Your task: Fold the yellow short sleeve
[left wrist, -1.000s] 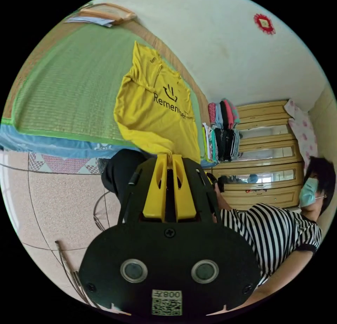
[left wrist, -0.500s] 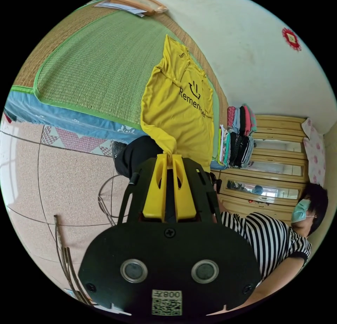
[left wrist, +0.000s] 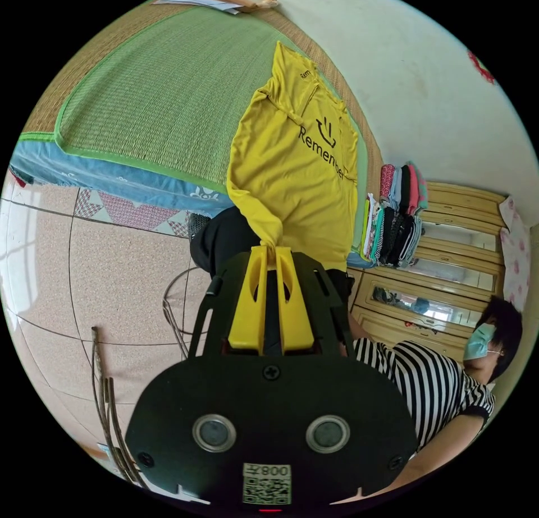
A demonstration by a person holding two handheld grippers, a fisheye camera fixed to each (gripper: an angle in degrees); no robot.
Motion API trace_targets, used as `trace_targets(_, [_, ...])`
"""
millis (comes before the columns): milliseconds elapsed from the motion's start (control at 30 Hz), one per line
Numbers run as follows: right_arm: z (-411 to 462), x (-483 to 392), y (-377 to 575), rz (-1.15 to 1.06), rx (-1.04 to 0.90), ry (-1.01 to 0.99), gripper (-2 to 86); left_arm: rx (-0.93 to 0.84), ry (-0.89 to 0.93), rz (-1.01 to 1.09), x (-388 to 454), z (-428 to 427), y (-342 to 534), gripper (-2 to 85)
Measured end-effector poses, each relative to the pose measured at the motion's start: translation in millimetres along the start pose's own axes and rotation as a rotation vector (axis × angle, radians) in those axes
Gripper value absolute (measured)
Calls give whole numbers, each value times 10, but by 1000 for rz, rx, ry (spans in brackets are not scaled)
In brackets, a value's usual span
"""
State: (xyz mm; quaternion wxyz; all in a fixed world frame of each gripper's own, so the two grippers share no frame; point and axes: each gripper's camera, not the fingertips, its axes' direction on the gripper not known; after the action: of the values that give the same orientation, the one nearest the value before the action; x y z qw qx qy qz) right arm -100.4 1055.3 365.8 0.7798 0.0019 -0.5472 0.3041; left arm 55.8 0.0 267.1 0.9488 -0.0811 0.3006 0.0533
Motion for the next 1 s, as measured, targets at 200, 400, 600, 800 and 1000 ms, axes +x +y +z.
trace_targets(200, [-230, 82, 125, 19, 25, -88, 33, 5, -10, 8, -146, 59, -7, 26])
trace_targets(400, [-769, -252, 256, -48, 58, -129, 19, 60, 56, -12, -420, 59, 95, 26])
trace_targets(600, [-1053, -948, 200, -193, 27, -120, 12, 145, 169, 7, -659, -47, 263, 28])
trace_targets(800, [-1204, -1533, 151, -310, 13, -131, 8, 226, 273, 53, -867, -199, 476, 27])
trace_targets(1000, [-1375, -1930, 205, -379, 14, -143, 6, 289, 360, 99, -1087, -360, 709, 28])
